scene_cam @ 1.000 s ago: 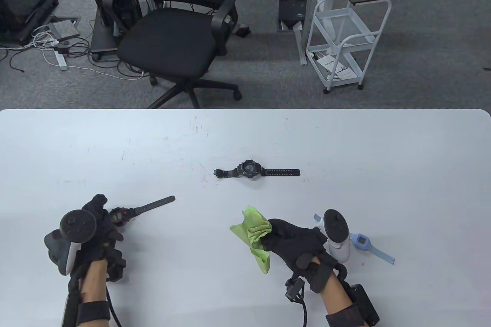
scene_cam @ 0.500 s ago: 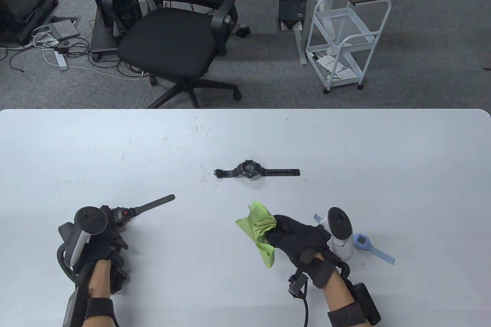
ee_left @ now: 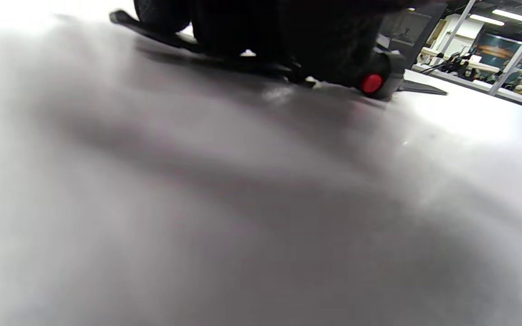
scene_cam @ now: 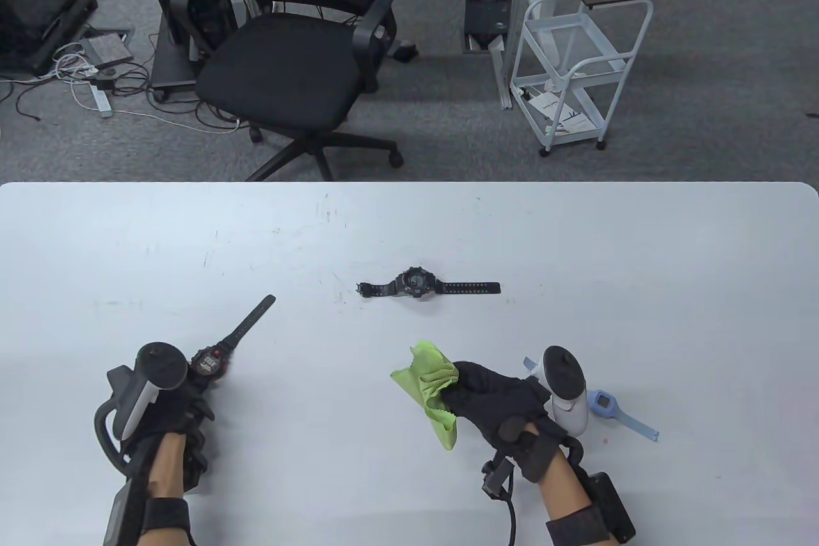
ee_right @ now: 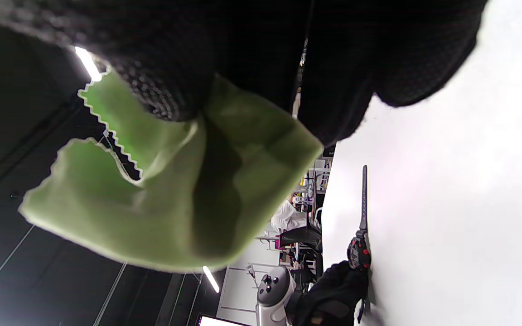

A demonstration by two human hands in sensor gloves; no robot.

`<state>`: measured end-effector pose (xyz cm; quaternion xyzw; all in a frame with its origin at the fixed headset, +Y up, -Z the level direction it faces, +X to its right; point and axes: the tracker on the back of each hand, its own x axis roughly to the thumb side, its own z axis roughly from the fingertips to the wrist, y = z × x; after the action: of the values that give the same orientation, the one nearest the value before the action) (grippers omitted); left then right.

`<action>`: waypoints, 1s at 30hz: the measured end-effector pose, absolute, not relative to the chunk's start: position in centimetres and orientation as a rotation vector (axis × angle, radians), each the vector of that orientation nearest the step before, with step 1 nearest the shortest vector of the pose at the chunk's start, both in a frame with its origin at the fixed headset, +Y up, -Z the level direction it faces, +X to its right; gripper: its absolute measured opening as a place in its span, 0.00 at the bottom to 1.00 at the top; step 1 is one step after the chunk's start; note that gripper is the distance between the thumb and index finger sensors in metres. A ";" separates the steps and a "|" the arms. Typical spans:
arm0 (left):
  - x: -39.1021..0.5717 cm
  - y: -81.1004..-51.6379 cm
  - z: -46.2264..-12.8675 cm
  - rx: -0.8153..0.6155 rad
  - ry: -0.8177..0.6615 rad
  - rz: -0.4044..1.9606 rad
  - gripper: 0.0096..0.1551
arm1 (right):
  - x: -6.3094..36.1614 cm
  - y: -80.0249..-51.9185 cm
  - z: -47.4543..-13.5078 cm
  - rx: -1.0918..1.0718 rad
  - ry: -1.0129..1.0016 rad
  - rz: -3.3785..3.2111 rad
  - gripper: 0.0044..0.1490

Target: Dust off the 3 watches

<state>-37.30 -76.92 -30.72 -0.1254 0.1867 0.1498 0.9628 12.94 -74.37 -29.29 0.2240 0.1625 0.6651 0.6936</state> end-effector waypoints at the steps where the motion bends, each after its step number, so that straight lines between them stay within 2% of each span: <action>1: -37.2 -76.9 -30.7 -0.257 0.380 0.302 0.40 | 13.0 -74.4 -29.3 0.498 0.362 1.484 0.28; 5: -36.1 -76.3 -30.6 -0.161 0.334 0.267 0.33 | 13.0 -74.3 -29.3 0.492 0.359 1.475 0.28; 9: -34.3 -75.3 -30.8 -0.076 0.278 0.127 0.33 | 13.3 -74.2 -29.4 0.482 0.345 1.472 0.28; 13: -32.5 -72.6 -30.5 -0.031 0.188 0.222 0.32 | 13.8 -74.0 -29.5 0.463 0.301 1.458 0.28; 16: -30.4 -69.7 -29.5 0.041 0.038 0.329 0.32 | 14.2 -73.9 -29.7 0.453 0.278 1.432 0.28; 19: -28.0 -67.4 -27.8 0.005 -0.134 0.434 0.32 | 14.6 -73.7 -29.8 0.447 0.252 1.403 0.28; 20: -27.1 -66.7 -27.2 -0.030 -0.233 0.464 0.32 | 14.7 -73.6 -29.8 0.447 0.241 1.389 0.28; 24: -24.5 -66.0 -26.0 -0.166 -0.457 0.619 0.31 | 15.1 -73.1 -29.8 0.450 0.205 1.377 0.28; 27: -23.3 -66.4 -26.0 -0.276 -0.558 0.729 0.34 | 15.2 -72.8 -29.6 0.464 0.196 1.397 0.28; 30: -22.4 -66.8 -25.9 -0.353 -0.599 0.670 0.34 | 14.9 -72.5 -29.4 0.490 0.198 1.453 0.28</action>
<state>-22.44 -66.81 -25.91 -0.1696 -0.2881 0.3222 0.8857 14.92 -72.48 -29.40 0.2211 0.0892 0.6563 0.7159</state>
